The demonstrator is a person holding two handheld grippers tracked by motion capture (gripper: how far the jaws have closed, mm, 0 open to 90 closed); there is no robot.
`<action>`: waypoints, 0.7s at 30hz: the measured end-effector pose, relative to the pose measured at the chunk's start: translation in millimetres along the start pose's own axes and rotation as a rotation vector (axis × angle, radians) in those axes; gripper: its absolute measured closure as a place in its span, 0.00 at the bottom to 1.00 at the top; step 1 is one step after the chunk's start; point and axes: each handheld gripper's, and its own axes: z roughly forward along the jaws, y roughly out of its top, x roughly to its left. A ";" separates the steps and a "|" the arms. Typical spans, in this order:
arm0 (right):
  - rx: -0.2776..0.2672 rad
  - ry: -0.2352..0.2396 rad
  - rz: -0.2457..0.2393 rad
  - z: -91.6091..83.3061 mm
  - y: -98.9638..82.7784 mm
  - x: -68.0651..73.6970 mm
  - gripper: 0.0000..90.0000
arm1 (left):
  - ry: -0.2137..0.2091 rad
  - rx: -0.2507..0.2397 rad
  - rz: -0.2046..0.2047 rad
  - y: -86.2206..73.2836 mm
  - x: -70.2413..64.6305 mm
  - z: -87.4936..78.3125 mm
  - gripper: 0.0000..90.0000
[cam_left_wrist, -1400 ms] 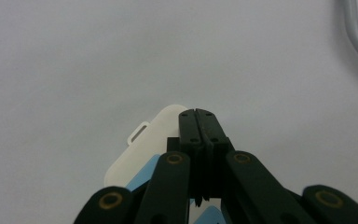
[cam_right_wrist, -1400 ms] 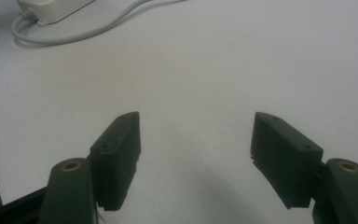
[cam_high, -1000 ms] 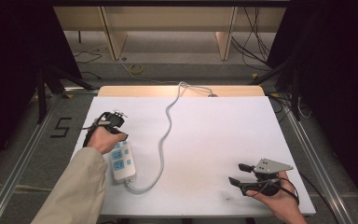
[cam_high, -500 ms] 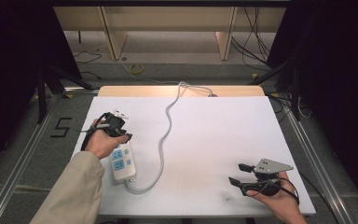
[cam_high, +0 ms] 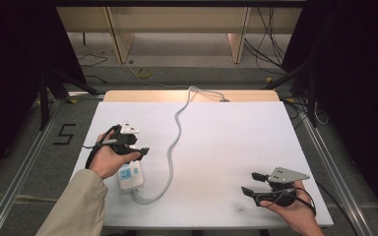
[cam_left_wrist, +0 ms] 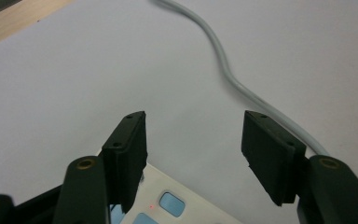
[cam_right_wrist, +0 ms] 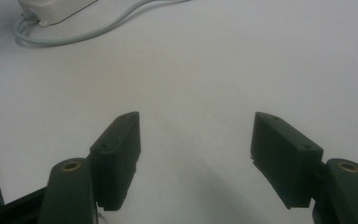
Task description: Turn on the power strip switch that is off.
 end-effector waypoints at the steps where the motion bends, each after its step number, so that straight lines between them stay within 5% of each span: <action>1: -0.002 0.001 -0.002 0.1 0.0 -0.1 0.38 | -0.008 -0.010 0.001 -0.9 -2.5 -0.4 0.43; 15: -0.003 0.003 0.000 0.3 0.1 0.3 0.38 | -0.103 -0.142 0.034 -19.8 -35.4 -4.4 0.33; 21: -0.001 0.002 -0.003 0.0 0.1 0.3 0.38 | -0.119 -0.157 0.046 -30.1 -42.0 -3.9 0.31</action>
